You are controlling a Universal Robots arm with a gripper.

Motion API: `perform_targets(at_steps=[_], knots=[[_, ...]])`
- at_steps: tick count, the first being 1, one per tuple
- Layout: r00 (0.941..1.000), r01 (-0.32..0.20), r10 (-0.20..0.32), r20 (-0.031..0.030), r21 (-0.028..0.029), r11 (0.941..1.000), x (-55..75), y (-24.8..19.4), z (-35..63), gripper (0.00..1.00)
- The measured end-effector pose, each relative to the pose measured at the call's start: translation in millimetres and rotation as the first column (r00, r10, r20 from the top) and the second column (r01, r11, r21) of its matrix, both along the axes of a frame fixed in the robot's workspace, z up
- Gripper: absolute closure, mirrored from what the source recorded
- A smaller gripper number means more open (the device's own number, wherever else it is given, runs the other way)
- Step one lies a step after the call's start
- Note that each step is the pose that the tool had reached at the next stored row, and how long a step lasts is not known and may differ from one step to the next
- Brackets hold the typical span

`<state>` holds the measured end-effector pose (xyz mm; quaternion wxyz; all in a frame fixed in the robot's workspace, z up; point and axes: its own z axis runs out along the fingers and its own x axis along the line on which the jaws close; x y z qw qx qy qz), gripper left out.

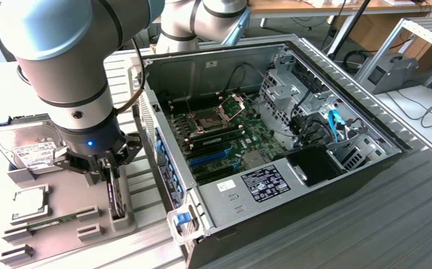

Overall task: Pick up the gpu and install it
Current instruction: 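Pick up the gpu and move the gpu toward the slot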

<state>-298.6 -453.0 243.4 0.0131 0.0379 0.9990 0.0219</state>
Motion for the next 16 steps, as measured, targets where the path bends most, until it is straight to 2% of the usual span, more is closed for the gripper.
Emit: perform_targets(at_steps=[16], knots=[[1.0000, 0.000, 0.000, 0.0000, -0.0007, 1.0000, 0.0, 0.0, 2.8, 0.74]])
